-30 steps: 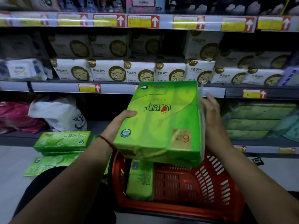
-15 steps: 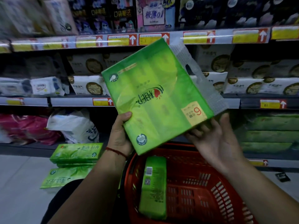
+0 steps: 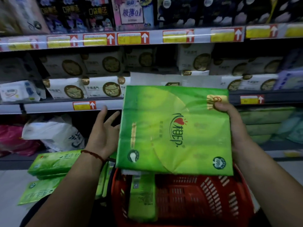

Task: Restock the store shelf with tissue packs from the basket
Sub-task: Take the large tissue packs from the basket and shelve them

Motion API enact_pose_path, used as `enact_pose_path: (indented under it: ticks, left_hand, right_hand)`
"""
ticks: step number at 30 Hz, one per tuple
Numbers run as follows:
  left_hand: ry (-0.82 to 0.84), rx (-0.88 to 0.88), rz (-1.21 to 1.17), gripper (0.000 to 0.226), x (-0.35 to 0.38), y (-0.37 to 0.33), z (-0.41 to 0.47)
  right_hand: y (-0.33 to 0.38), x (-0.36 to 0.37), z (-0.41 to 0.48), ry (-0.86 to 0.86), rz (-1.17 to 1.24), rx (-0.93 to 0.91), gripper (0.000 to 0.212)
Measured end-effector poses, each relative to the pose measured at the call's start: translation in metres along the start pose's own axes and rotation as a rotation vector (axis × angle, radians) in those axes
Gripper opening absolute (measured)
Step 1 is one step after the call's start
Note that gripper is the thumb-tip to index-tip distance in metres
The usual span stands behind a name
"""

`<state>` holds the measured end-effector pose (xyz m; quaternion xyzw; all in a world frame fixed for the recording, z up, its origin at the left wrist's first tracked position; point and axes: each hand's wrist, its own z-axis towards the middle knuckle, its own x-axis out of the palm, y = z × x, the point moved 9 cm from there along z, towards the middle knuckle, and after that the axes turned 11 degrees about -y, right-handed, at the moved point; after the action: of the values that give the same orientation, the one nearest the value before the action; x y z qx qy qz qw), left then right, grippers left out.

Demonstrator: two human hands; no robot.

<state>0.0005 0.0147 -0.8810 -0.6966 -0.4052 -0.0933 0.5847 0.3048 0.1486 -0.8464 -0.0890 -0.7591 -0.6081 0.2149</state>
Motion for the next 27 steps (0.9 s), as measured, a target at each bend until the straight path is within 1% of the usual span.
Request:
enact_pose_path:
  ticks: [1, 2, 3, 5, 6, 8, 9, 10, 14, 16, 17, 18, 19, 22, 23, 25, 27]
  left_hand:
    - [0.027, -0.009, 0.098, 0.113, 0.008, 0.007, -0.003]
    - [0.043, -0.027, 0.173, 0.101, 0.015, 0.015, -0.007]
    - [0.045, -0.048, 0.211, 0.083, 0.022, 0.022, -0.011]
    - [0.031, -0.051, 0.178, 0.043, 0.03, 0.026, -0.016]
    - [0.008, -0.021, 0.148, 0.033, 0.031, 0.022, -0.018]
    - [-0.042, 0.063, 0.09, 0.036, 0.028, 0.007, -0.02]
    - [-0.055, 0.097, 0.073, 0.039, 0.027, 0.001, -0.021]
    - [-0.06, 0.131, 0.062, 0.04, 0.025, -0.004, -0.023]
    - [-0.107, 0.224, -0.048, 0.044, 0.016, -0.02, -0.03]
    - [-0.149, 0.258, -0.121, 0.049, 0.012, -0.025, -0.033]
    - [-0.158, 0.263, -0.15, 0.051, 0.011, -0.026, -0.033]
    - [-0.16, 0.265, -0.17, 0.051, 0.01, -0.027, -0.032]
    - [-0.16, 0.265, -0.18, 0.051, 0.01, -0.027, -0.032]
    - [-0.157, 0.275, -0.17, 0.048, 0.011, -0.026, -0.03]
    - [-0.141, 0.266, -0.154, 0.047, 0.014, -0.023, -0.029]
    - [-0.074, 0.222, -0.112, 0.054, 0.02, -0.015, -0.026]
    - [-0.004, 0.176, -0.076, 0.073, 0.025, -0.008, -0.024]
  right_hand:
    - [-0.001, -0.002, 0.0, 0.0, -0.045, 0.012, 0.089]
    - [-0.002, -0.002, -0.001, 0.0, -0.088, 0.013, 0.089]
    - [-0.003, -0.002, -0.002, 0.009, -0.119, 0.006, 0.087]
    - [-0.003, -0.001, -0.004, 0.008, -0.145, -0.016, 0.076]
    - [-0.002, 0.001, -0.006, 0.013, -0.14, -0.03, 0.067]
    - [0.0, 0.006, -0.012, 0.024, -0.105, -0.022, 0.05]
    - [-0.001, 0.007, -0.014, 0.022, -0.072, 0.005, 0.047]
    - [-0.003, 0.004, -0.014, 0.001, -0.035, 0.028, 0.05]
    - [-0.02, -0.01, -0.009, -0.117, 0.089, 0.124, 0.073]
    - [-0.035, -0.004, -0.01, -0.102, 0.169, 0.172, 0.075]
    - [-0.043, 0.003, -0.011, -0.07, 0.22, 0.192, 0.07]
    - [-0.049, 0.012, -0.015, -0.033, 0.248, 0.2, 0.069]
    - [-0.053, 0.024, -0.021, 0.018, 0.24, 0.193, 0.075]
    - [-0.06, 0.062, -0.038, 0.178, 0.153, 0.156, 0.107]
    - [-0.061, 0.07, -0.041, 0.195, 0.107, 0.121, 0.112]
    - [-0.059, 0.072, -0.04, 0.142, 0.037, 0.009, 0.11]
    - [-0.052, 0.056, -0.034, 0.026, 0.021, -0.075, 0.097]
